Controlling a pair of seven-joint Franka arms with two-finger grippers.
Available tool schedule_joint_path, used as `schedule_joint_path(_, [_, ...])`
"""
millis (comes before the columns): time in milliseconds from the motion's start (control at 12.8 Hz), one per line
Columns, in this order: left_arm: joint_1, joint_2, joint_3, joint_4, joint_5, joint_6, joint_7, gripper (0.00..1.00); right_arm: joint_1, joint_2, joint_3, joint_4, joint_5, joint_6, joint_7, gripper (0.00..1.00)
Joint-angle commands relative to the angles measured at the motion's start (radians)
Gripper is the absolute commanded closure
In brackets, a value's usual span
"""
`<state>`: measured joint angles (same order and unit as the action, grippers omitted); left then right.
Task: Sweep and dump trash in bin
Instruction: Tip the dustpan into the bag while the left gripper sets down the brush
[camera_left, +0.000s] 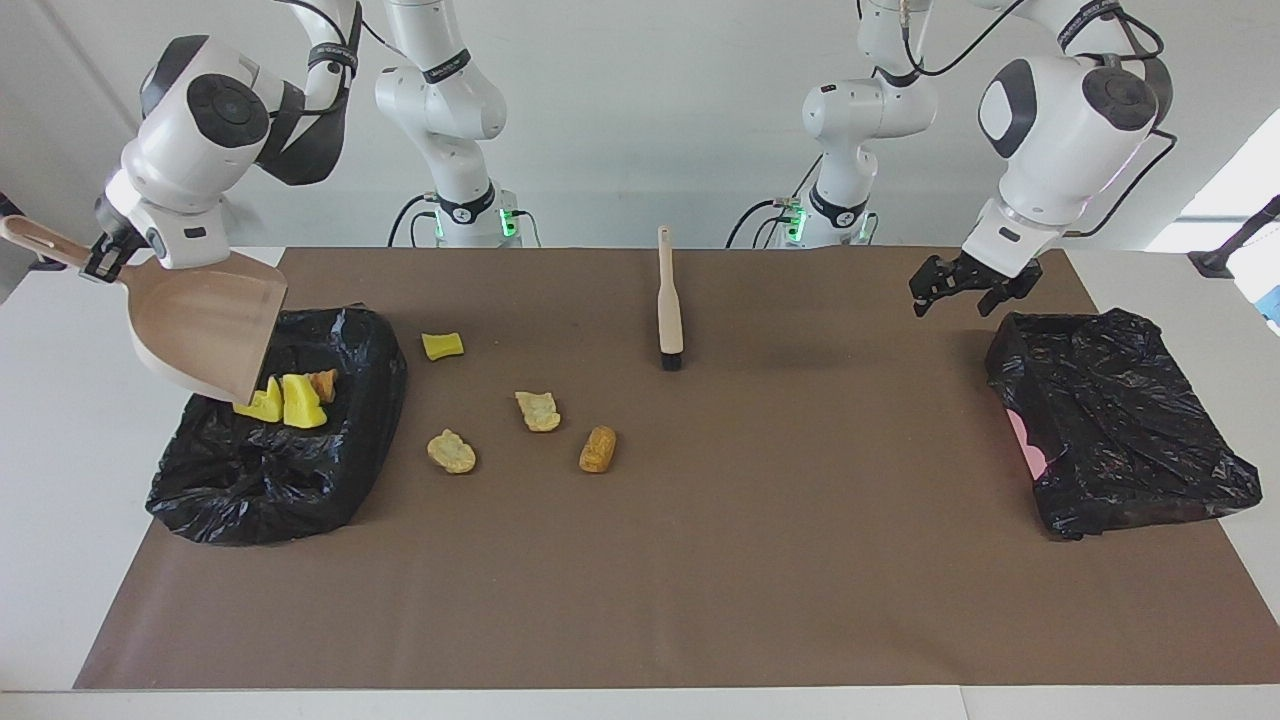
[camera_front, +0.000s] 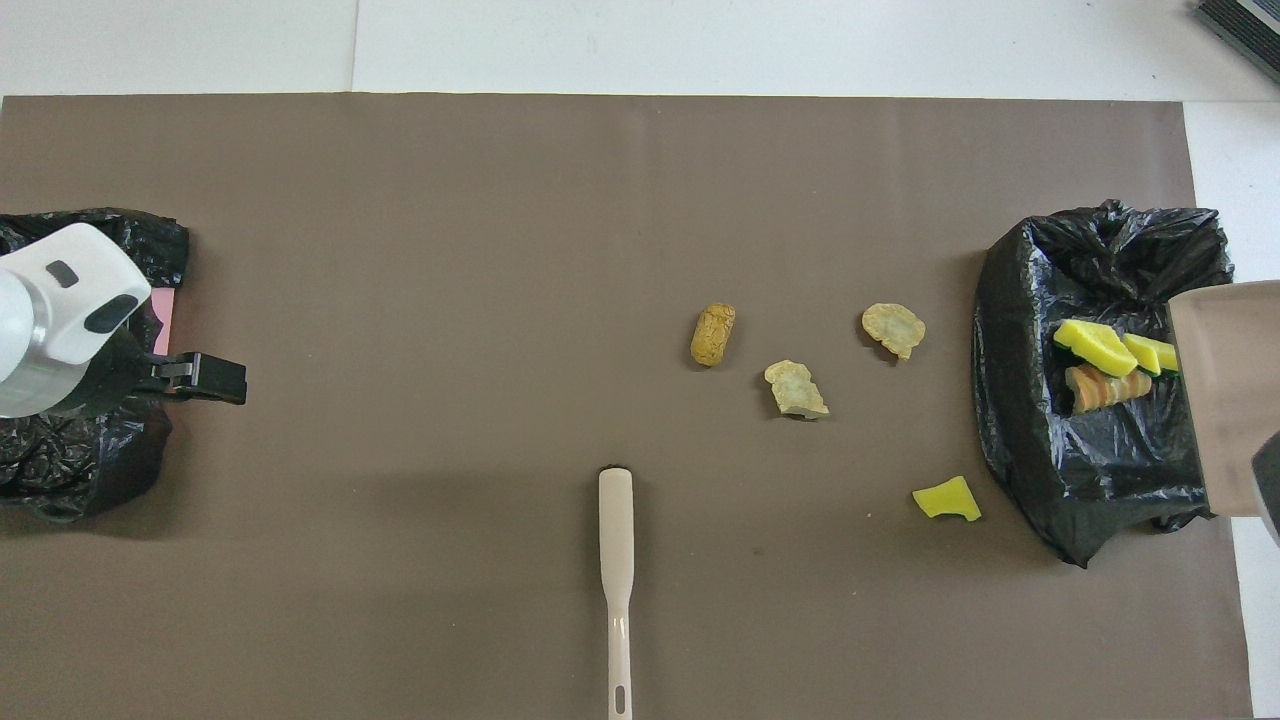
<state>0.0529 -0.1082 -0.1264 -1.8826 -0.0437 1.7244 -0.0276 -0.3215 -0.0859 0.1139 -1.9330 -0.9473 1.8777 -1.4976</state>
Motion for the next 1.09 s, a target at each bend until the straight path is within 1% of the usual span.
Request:
schedule_joint_path(0, [0.038, -0.033, -0.009, 0.106, 0.019, -0.124, 0.003, 0.00, -0.004, -0.031, 0.006, -0.002, 0.033, -0.008, -0.062, 1.00])
schedule_joint_path(156, [0.038, -0.047, -0.002, 0.169, 0.019, -0.166, 0.008, 0.00, 0.002, -0.031, 0.009, 0.025, 0.088, -0.012, -0.073, 1.00])
schedule_joint_path(312, [0.038, -0.039, -0.006, 0.252, 0.019, -0.225, -0.001, 0.00, 0.002, -0.029, 0.027, 0.037, 0.209, -0.025, -0.069, 1.00])
schedule_joint_path(390, [0.038, -0.038, -0.006, 0.264, 0.016, -0.223, -0.006, 0.00, 0.002, -0.028, 0.036, 0.038, 0.258, -0.028, -0.064, 1.00])
schedule_joint_path(546, [0.038, -0.048, -0.003, 0.243, 0.010, -0.221, 0.003, 0.00, 0.002, -0.026, 0.040, 0.039, 0.396, -0.035, -0.058, 1.00])
schedule_joint_path(624, [0.039, -0.051, -0.001, 0.238, 0.010, -0.221, -0.005, 0.00, 0.004, -0.026, 0.041, 0.039, 0.462, -0.058, -0.032, 1.00])
schedule_joint_path(702, [0.039, -0.051, -0.001, 0.238, 0.010, -0.220, -0.006, 0.00, 0.007, -0.029, 0.041, 0.035, 0.502, -0.071, 0.020, 1.00])
schedule_joint_path(858, [0.033, -0.044, -0.006, 0.253, 0.011, -0.227, -0.002, 0.00, 0.047, -0.031, 0.043, 0.034, 0.562, -0.116, 0.117, 1.00])
schedule_joint_path(1014, [0.025, -0.051, -0.009, 0.241, 0.011, -0.227, 0.001, 0.00, 0.067, -0.025, 0.044, 0.022, 0.619, -0.134, 0.291, 1.00])
